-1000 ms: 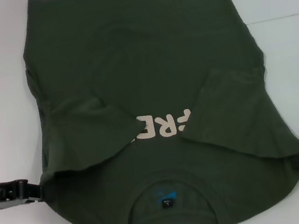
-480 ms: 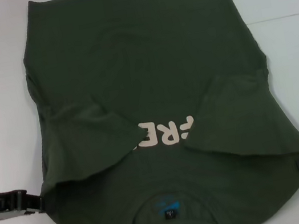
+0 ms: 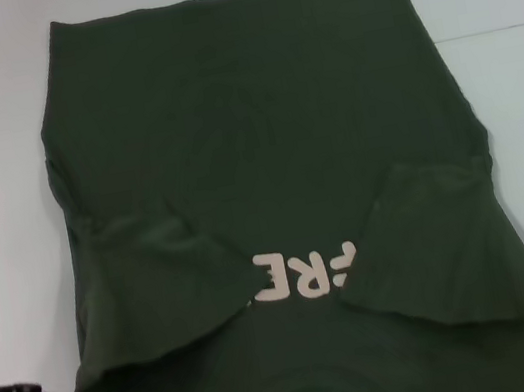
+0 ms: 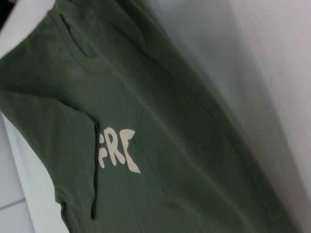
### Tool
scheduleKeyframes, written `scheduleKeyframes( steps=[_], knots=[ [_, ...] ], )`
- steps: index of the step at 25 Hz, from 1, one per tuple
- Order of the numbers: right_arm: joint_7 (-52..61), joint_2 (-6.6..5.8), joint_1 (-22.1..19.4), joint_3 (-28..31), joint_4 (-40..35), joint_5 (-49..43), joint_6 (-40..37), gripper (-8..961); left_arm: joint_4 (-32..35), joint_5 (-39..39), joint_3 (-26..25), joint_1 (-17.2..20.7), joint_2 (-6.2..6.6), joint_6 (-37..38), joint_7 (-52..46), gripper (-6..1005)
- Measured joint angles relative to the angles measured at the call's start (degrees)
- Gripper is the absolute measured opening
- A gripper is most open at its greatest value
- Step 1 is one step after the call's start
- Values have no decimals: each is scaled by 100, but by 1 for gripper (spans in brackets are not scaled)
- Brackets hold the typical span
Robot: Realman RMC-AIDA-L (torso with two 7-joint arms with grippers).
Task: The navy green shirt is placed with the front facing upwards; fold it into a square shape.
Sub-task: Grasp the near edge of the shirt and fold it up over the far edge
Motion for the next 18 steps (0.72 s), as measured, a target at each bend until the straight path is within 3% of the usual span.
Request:
scheduleKeyframes(
  steps=[10, 15, 18],
  knots=[
    [-119, -30, -71, 173, -1, 161, -148, 42, 4, -8, -571, 34, 49, 351, 178, 56],
    [-97, -72, -35, 611, 6, 409, -89, 42, -71, -159, -1422, -5, 130, 73, 363, 56],
    [-20, -101, 9, 990, 59, 491, 46, 42, -154, -387, -1529, 14, 149, -105, 379, 56]
  ],
)
